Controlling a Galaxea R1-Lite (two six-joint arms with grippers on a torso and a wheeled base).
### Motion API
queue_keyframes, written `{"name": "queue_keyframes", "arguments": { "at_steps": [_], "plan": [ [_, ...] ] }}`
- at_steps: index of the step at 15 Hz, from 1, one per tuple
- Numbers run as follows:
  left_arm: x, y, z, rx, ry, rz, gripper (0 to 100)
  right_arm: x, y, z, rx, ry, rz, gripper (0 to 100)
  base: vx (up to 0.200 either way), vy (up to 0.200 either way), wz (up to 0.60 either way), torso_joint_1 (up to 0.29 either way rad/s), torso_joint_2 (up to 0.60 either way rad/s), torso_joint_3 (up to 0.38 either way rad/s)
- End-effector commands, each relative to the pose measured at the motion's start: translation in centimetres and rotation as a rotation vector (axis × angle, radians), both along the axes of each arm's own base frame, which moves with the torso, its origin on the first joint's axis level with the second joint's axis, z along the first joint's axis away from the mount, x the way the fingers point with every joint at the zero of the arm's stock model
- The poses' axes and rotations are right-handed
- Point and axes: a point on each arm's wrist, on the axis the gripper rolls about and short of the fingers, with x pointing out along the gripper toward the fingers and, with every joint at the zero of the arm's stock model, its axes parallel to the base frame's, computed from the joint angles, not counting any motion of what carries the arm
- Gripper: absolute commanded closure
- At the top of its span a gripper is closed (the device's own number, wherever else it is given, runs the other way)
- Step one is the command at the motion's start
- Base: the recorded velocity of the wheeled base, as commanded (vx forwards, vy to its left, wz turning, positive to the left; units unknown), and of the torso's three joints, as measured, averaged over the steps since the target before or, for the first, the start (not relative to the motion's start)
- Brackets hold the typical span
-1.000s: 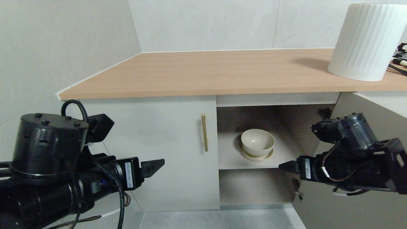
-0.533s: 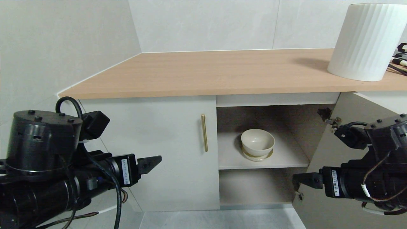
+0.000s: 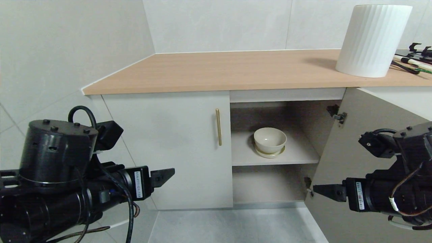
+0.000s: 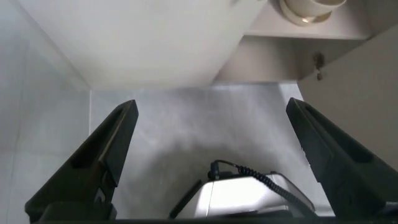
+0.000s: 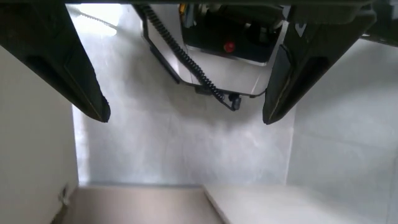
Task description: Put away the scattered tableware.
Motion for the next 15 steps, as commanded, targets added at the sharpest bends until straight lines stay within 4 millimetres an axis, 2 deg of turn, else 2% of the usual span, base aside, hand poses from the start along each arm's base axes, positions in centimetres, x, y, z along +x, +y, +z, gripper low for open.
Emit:
{"name": "queue_keyframes", "arguments": {
  "at_steps": [1,7,15],
  "plan": [
    [0.03,-0.02,-0.03,0.001,0.001,0.001,0,0.04,0.04,-0.11,-0.003,0.004,0.0,0,-0.2,0.0,0.0,-0.002,0.0,0.002],
    [-0.1,-0.09,-0.12,0.002,0.004,-0.006,0,-0.03,-0.01,-0.15,-0.006,0.007,-0.001,0,-0.2,0.0,0.0,0.003,0.0,0.007],
    [-0.13,-0.08,-0.09,0.003,0.002,-0.006,0,-0.17,-0.19,-0.15,-0.025,-0.006,-0.025,0,0.0,0.0,0.0,0.0,0.0,0.0]
  ]
}}
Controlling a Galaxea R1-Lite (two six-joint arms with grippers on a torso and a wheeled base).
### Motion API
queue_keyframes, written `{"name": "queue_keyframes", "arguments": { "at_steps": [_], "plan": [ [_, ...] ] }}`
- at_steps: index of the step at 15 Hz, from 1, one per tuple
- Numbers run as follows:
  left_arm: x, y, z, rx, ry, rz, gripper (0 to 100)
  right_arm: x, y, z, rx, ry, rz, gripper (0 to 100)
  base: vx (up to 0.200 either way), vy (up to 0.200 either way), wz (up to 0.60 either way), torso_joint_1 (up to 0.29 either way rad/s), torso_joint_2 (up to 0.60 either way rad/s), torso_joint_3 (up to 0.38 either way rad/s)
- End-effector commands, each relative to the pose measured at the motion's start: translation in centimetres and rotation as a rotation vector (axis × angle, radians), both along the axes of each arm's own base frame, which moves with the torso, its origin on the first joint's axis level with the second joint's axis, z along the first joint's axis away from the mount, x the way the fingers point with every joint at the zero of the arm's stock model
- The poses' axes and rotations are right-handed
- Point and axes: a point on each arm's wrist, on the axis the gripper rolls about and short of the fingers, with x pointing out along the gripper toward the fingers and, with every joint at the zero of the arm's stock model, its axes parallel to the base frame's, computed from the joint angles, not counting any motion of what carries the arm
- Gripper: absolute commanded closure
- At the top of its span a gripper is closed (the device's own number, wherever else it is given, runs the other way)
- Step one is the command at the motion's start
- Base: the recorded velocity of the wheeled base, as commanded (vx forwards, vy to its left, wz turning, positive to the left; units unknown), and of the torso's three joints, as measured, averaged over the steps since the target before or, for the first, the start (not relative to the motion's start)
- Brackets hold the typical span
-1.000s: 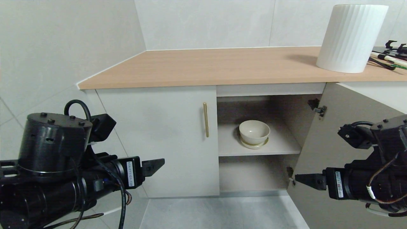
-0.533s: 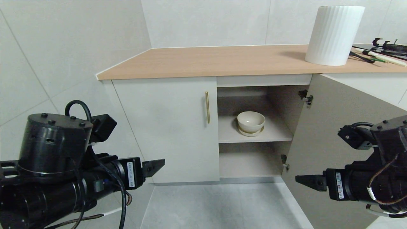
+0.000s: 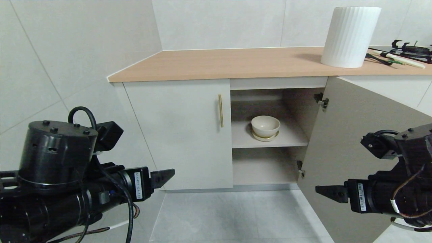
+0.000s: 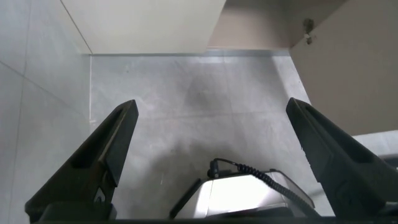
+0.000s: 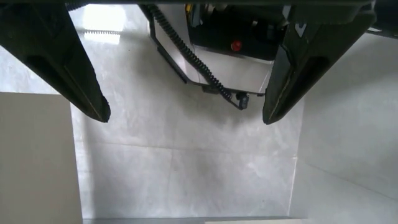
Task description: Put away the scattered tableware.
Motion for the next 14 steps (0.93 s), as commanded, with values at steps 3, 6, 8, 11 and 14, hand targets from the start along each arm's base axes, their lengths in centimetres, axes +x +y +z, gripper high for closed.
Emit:
{"name": "queue_keyframes", "arguments": {
  "at_steps": [3,6,8,11,14],
  "plan": [
    [0.0,0.0,0.0,0.0,0.001,0.002,0,-0.2,-0.1,0.1,-0.011,0.007,-0.004,0,0.0,0.0,0.0,0.0,0.0,0.0],
    [0.0,0.0,0.0,0.002,-0.001,0.002,0,-1.1,-0.9,0.8,-0.046,-0.022,0.011,0,0.0,-0.133,0.0,0.002,0.0,0.008],
    [0.0,0.0,0.0,0.002,-0.001,0.002,0,-2.3,-1.9,1.5,-0.103,-0.002,0.03,0,0.0,-0.2,0.0,0.002,0.0,0.014],
    [0.0,0.0,0.0,0.002,0.0,0.002,0,-4.0,-3.1,2.1,-0.178,0.041,0.065,0,0.0,-0.2,0.0,0.007,0.0,0.005],
    [0.0,0.0,0.0,0.002,0.0,0.002,0,-5.1,-3.7,3.0,-0.212,0.096,0.069,0,0.0,-0.2,0.0,0.007,0.0,-0.001]
  ]
}}
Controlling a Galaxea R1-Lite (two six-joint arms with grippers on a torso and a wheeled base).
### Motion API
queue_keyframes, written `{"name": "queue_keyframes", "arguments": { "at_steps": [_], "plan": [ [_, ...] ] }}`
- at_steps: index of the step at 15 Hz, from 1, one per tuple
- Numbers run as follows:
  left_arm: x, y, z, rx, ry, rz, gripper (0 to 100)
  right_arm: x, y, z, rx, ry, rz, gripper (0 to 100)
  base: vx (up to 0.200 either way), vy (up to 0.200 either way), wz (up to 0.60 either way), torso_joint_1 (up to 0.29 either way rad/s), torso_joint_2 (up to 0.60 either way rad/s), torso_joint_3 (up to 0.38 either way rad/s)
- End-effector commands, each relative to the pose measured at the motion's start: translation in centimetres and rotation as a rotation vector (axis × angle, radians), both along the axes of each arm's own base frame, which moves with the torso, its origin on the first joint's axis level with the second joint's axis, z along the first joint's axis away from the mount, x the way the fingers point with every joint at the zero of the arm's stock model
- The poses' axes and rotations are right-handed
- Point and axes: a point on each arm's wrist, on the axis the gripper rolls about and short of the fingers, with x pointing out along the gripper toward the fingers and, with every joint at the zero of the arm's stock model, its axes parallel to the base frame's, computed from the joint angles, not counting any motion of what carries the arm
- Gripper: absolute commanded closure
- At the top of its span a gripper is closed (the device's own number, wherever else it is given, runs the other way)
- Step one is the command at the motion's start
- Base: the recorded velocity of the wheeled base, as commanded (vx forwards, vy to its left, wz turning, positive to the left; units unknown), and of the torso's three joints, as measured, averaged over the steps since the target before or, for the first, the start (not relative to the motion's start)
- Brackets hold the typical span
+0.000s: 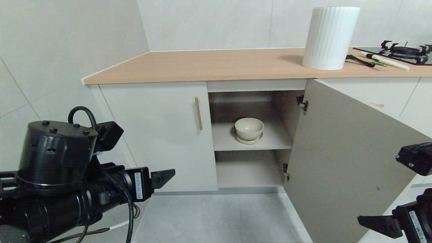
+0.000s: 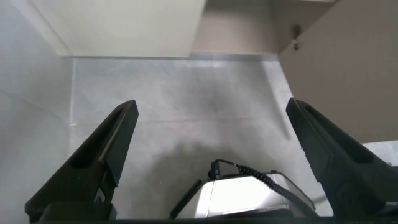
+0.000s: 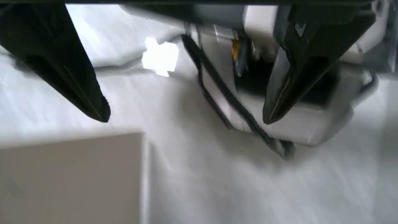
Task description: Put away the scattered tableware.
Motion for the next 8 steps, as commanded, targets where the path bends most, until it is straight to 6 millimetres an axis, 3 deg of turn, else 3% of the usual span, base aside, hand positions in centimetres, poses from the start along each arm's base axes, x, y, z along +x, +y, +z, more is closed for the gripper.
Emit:
{"name": "queue_keyframes", "arguments": {
  "at_steps": [1,3,8],
  "plan": [
    [0.1,0.0,0.0,0.002,0.002,0.001,0,-0.7,-0.4,1.0,0.006,-0.013,-0.003,0,0.0,-0.2,0.0,0.012,0.0,0.017],
    [0.0,0.0,-0.1,0.002,0.003,0.001,0,-0.9,-1.3,1.6,-0.033,0.018,-0.052,0,0.0,-0.2,0.0,0.002,0.0,0.007],
    [0.0,0.0,-0.1,0.002,0.004,0.0,0,-0.8,-4.0,2.2,-0.171,-0.008,-0.204,0,0.0,0.0,0.0,0.0,0.0,0.0]
  ]
}}
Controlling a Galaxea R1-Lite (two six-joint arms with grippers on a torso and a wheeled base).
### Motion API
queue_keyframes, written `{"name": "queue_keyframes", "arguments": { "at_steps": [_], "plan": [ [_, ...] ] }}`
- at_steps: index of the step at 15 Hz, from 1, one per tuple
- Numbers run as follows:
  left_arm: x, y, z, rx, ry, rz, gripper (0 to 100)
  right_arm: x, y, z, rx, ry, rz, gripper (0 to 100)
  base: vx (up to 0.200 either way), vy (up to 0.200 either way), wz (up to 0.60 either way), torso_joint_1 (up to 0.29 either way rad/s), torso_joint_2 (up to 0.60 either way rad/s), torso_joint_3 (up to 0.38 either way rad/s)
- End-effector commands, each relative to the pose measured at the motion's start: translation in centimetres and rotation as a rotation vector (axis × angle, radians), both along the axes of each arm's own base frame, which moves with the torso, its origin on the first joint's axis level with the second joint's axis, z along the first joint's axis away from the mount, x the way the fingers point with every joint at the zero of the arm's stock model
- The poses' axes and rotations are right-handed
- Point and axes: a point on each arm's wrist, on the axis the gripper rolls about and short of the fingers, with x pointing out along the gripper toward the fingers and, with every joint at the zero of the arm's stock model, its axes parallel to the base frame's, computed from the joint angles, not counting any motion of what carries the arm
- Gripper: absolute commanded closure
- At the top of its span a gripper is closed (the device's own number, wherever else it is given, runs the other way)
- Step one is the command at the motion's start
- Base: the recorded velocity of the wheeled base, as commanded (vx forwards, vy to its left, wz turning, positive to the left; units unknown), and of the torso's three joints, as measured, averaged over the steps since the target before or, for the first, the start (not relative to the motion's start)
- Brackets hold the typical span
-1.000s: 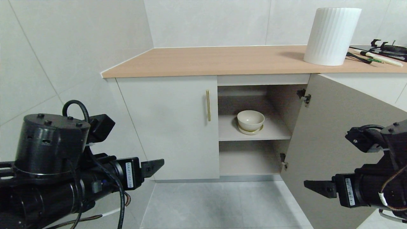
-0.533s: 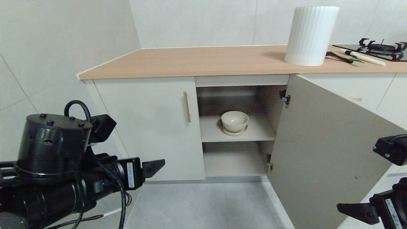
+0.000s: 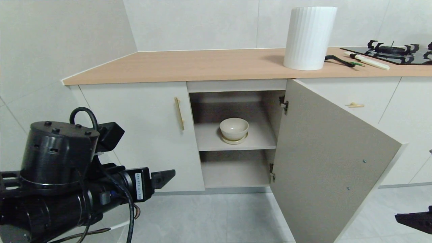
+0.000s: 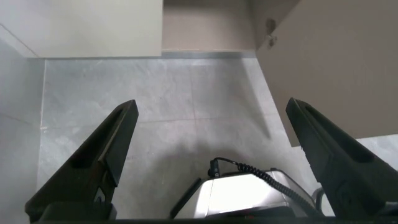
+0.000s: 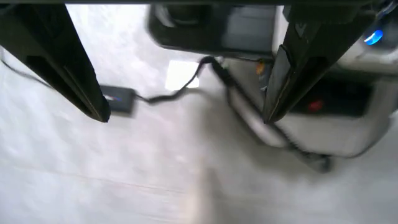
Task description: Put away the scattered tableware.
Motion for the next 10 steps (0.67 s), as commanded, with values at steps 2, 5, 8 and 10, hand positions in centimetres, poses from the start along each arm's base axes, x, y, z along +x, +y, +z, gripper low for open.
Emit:
{"name": "queue_keyframes", "arguments": {
  "at_steps": [2,5,8,10],
  "plan": [
    [0.0,0.0,0.0,0.0,-0.001,0.001,0,0.9,-2.0,0.1,-0.06,-0.003,-0.129,0,0.0,0.0,0.0,0.0,0.0,0.0],
    [0.0,0.0,0.0,0.0,-0.001,0.002,0,2.8,-3.1,-0.5,-0.071,0.001,-0.23,0,0.0,0.0,0.0,0.0,0.0,0.0],
    [0.0,0.0,0.1,-0.002,-0.005,0.002,0,5.4,-4.1,-0.9,-0.056,-0.053,-0.314,0,0.0,0.0,0.0,0.0,0.0,0.0],
    [0.0,0.0,0.1,-0.003,-0.006,0.002,0,7.4,-4.9,-1.6,-0.046,-0.08,-0.36,0,0.0,0.0,0.0,0.0,0.0,0.0]
  ]
}}
